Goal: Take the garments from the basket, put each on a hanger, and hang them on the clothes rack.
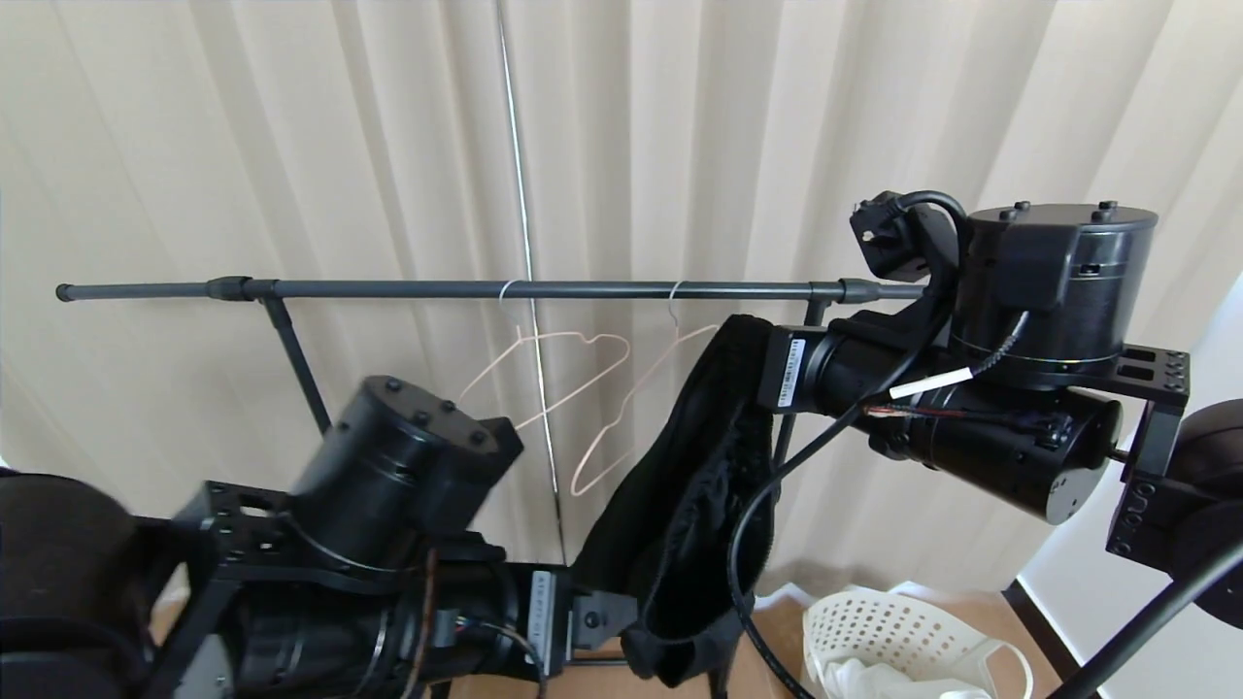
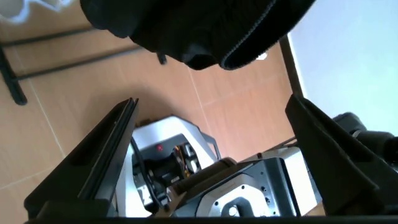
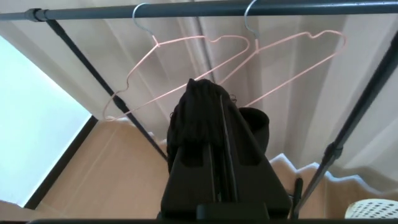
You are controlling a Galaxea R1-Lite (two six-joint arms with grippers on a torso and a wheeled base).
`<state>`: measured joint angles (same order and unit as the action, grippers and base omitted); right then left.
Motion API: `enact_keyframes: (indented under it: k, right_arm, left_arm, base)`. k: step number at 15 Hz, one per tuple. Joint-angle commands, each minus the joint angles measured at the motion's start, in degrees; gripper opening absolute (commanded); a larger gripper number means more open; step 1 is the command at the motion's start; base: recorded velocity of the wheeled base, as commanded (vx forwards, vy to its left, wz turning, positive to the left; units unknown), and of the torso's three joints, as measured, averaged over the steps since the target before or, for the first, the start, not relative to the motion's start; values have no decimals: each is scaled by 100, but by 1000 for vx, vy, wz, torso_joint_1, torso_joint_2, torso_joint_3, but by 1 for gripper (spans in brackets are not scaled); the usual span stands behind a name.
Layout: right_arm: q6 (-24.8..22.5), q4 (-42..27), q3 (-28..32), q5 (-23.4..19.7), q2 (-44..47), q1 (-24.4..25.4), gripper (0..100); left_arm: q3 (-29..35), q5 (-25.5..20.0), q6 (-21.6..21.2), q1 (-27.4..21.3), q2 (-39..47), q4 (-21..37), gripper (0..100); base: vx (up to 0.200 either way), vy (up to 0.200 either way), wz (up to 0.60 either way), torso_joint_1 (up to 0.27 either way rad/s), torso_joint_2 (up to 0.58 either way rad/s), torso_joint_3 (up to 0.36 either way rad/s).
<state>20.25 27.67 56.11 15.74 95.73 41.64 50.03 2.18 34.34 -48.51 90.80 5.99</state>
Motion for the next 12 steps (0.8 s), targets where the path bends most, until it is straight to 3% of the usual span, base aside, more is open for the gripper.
enact_keyframes:
  k: [1,5,9,12]
  right_arm:
    - [58,1,128,-1,24,169,0]
    - [199,-16,189,17,95,283,0]
    - [190,-16,163,52,24,283,0]
    - [190,-34,146,105,-90,265,0]
  left_arm:
    - [490,45,64,-352,1142,-18,100]
    - [1202,81,398,-484,1784,-10,100]
    - [1308,335,688,-458,1968,-10,100]
    - [1264,529,829,-150,1951,25,100]
  base:
    - [0,0,0,0,0,0]
    - [0,0,0,0,0,0]
    - [0,0,0,0,0,0]
    - [0,0,0,0,0,0]
